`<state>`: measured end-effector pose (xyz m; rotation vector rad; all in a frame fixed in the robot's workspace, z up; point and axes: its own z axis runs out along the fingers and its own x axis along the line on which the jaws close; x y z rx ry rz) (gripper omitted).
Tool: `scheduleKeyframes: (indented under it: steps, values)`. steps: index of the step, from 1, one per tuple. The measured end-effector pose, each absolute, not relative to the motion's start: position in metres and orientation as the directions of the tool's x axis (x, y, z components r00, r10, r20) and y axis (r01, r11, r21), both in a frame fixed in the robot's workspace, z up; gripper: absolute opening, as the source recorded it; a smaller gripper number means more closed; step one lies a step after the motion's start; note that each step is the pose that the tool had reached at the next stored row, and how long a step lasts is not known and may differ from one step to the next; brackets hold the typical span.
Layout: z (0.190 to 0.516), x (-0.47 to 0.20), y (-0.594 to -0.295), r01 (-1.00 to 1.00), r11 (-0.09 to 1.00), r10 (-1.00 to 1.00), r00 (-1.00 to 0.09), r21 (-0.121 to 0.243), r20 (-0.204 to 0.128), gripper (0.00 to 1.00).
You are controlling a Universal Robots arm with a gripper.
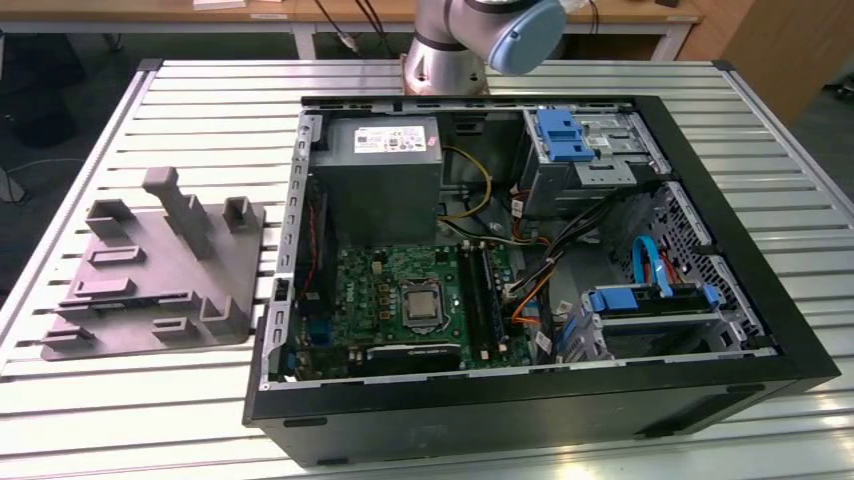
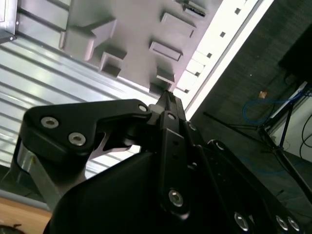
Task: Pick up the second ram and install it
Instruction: 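Reach for the second ram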
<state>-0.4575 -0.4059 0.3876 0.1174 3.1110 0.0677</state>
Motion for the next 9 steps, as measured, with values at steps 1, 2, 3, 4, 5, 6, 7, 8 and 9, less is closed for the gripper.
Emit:
scheduleKeyframes:
  steps: [1, 2, 3, 4, 5, 6, 7, 8, 9]
  values:
    - [0.387, -0.456, -0.406, 0.075, 0.996, 0.076, -0.997, 0.044, -0.026, 0.11]
    - [0.385, -0.455, -0.406, 0.075, 0.996, 0.076, -0.997, 0.044, -0.025, 0.11]
    - [0.383, -0.453, -0.407, 0.075, 0.996, 0.076, -0.997, 0.044, -0.025, 0.11]
    - [0.381, -0.451, -0.407, 0.075, 0.996, 0.076, -0.997, 0.044, -0.024, 0.11]
    - [0.38, -0.449, -0.407, 0.074, 0.996, 0.076, -0.997, 0.044, -0.024, 0.11]
    - [0.378, -0.448, -0.408, 0.075, 0.996, 0.076, -0.997, 0.044, -0.024, 0.11]
    - [0.376, -0.447, -0.408, 0.075, 0.996, 0.076, -0.997, 0.044, -0.024, 0.11]
    - [0.374, -0.445, -0.408, 0.074, 0.996, 0.076, -0.997, 0.044, -0.023, 0.11]
    - [0.372, -0.444, -0.409, 0.074, 0.996, 0.075, -0.997, 0.044, -0.022, 0.11]
